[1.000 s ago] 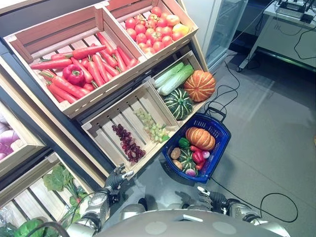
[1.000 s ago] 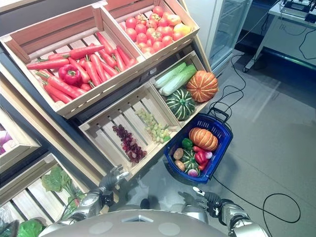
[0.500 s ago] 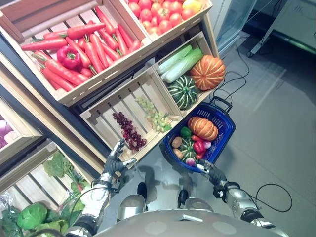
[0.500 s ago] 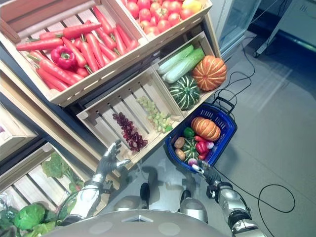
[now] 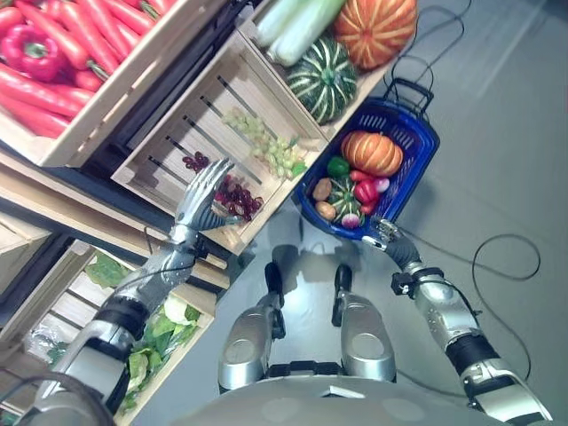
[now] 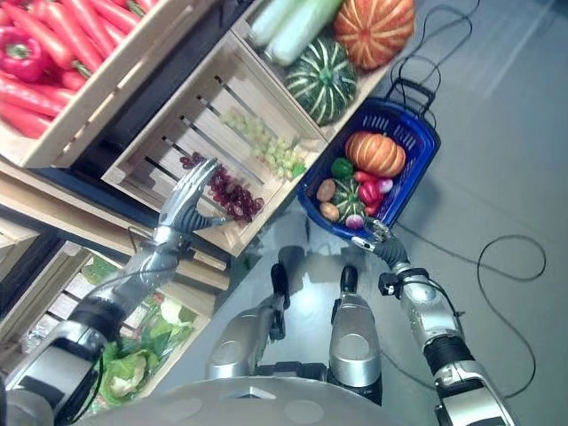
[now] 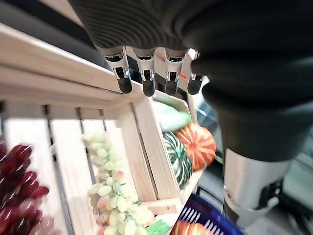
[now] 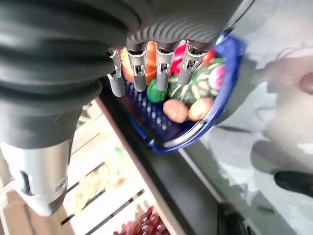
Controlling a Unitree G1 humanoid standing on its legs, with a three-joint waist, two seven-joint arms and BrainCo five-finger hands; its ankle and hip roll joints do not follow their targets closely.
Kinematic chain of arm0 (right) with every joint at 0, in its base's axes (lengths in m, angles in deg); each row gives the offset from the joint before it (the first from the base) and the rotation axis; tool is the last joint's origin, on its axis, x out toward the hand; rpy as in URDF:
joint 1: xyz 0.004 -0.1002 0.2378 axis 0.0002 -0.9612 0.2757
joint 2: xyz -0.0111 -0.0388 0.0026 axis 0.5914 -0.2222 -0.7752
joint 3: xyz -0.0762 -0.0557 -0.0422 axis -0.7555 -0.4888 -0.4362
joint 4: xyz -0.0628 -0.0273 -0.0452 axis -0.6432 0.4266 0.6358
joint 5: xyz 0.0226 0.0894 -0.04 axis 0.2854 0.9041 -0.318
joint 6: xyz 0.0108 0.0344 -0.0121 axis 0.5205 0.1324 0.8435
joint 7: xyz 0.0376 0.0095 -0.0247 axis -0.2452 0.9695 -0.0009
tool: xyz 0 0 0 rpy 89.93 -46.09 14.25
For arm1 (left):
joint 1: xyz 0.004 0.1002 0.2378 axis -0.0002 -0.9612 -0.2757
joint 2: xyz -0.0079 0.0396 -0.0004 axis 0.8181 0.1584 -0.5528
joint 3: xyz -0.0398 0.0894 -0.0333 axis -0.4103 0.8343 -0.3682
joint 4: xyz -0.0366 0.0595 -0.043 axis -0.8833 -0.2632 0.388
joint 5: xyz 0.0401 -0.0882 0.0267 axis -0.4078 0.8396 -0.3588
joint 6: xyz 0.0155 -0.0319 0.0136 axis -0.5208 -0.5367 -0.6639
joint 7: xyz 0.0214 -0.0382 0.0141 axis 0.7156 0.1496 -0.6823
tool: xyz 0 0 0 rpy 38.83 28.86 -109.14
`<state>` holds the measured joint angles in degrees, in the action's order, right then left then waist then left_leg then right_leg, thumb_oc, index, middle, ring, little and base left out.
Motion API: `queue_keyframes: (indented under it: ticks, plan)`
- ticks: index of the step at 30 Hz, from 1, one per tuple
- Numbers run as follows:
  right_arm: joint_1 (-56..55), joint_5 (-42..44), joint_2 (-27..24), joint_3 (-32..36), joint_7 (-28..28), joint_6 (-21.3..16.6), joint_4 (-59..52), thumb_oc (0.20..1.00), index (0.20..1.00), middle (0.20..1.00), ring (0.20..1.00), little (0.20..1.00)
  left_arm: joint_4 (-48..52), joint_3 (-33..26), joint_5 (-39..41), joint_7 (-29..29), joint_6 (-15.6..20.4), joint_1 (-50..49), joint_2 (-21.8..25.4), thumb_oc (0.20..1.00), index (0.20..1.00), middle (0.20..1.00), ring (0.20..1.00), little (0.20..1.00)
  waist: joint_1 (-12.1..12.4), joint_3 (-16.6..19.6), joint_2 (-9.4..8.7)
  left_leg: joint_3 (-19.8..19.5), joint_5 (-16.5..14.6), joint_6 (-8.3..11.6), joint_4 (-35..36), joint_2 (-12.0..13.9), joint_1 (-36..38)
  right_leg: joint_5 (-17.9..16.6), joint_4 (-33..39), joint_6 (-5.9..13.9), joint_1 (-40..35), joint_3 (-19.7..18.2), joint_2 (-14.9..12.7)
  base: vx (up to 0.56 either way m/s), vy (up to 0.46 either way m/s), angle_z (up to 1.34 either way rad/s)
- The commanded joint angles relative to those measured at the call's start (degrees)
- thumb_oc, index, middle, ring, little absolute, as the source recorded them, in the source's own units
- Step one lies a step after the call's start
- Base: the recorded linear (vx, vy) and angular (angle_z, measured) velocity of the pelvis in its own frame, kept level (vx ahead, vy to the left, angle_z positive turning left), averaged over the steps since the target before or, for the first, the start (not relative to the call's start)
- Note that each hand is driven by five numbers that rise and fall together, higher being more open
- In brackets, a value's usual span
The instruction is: Pick up fruits and vegetables into the basket
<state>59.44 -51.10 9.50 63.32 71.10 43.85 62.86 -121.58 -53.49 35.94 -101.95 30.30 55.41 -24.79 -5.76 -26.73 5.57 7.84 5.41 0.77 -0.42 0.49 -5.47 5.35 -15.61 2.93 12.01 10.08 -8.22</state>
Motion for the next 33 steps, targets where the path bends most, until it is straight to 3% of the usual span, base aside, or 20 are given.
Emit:
queue_keyframes:
  ticks: [1,6,11,16,27,28,33]
  plan:
    - [-0.9,2.3,-2.2,0.0,1.2,-3.1,-6.9,1.0,1.0,1.0,1.0,1.0,2.7,-0.4,-2.9,-4.7,-3.0,2.8,2.3,1.0,1.0,1.0,1.0,1.0,-1.3,-0.1,-0.24,1.5,-8.2,1.02,-11.8,-2.0,-4.7,2.0,-5.4,-1.89,3.8,0.9,1.5,-0.04,0.04,-0.14]
    - [1.2,2.1,-4.0,-0.4,2.5,-2.5,-9.2,1.0,1.0,1.0,1.0,1.0,2.9,1.1,-4.6,-7.2,-7.1,9.2,6.1,1.0,1.0,1.0,1.0,1.0,-2.6,-2.6,0.29,2.3,-8.6,0.99,-15.3,-2.6,-9.7,2.7,-9.5,-1.98,9.8,-0.9,1.4,-0.04,0.026,-0.1]
    - [2.7,2.3,-6.5,0.0,3.5,-1.3,-9.9,1.0,1.0,1.0,1.0,1.0,0.7,4.1,-9.3,-9.0,-15.3,14.4,7.7,1.0,1.0,1.0,1.0,1.0,-4.1,-3.1,1.5,3.2,-8.4,1.42,-17.5,-2.5,-14.6,3.0,-12.2,-2.14,15.4,-2.8,1.7,0.01,0.044,-0.07]
    - [3.7,3.2,-8.2,0.9,4.1,-1.1,-11.4,1.0,1.0,1.0,1.0,1.0,-2.7,7.5,-11.1,-2.4,-23.6,19.2,9.7,1.0,1.0,1.0,1.0,1.0,-5.3,-3.1,1.9,4.4,-8.2,1.63,-19.5,-2.1,-20.3,2.7,-14.1,-2.04,21.5,-4.4,2.3,0.01,0.015,-0.1]
    - [1.6,6.4,-9.9,5.5,4.7,-2.4,-16.8,1.0,1.0,1.0,1.0,1.0,-10.0,8.5,-11.5,6.2,-33.5,22.5,10.9,1.0,1.0,1.0,1.0,1.0,-8.0,-3.1,1.32,5.7,-10.9,0.81,-29.4,-0.9,-33.4,3.7,-22.2,-2.27,34.6,-7.9,3.3,0.03,0.022,-0.06]
    - [1.0,6.3,-9.8,5.7,4.8,-2.6,-17.3,1.0,1.0,1.0,1.0,1.0,-10.6,8.5,-12.0,6.5,-34.3,22.1,10.8,1.0,1.0,1.0,1.0,1.0,-8.2,-3.1,1.21,5.4,-12.4,1.16,-30.5,-0.8,-33.5,5.1,-23.2,-1.91,34.6,-8.3,3.4,0.1,0.023,-0.04]
    - [0.0,6.2,-10.1,7.4,4.9,-3.3,-18.7,1.0,1.0,1.0,1.0,1.0,-12.6,7.7,-13.9,9.1,-36.9,21.2,10.8,1.0,1.0,1.0,1.0,1.0,-8.8,-3.1,1.17,5.9,-13.3,1.27,-32.8,0.0,-36.7,5.5,-25.2,-1.73,38.0,-9.2,3.5,0.05,0.041,-0.01]
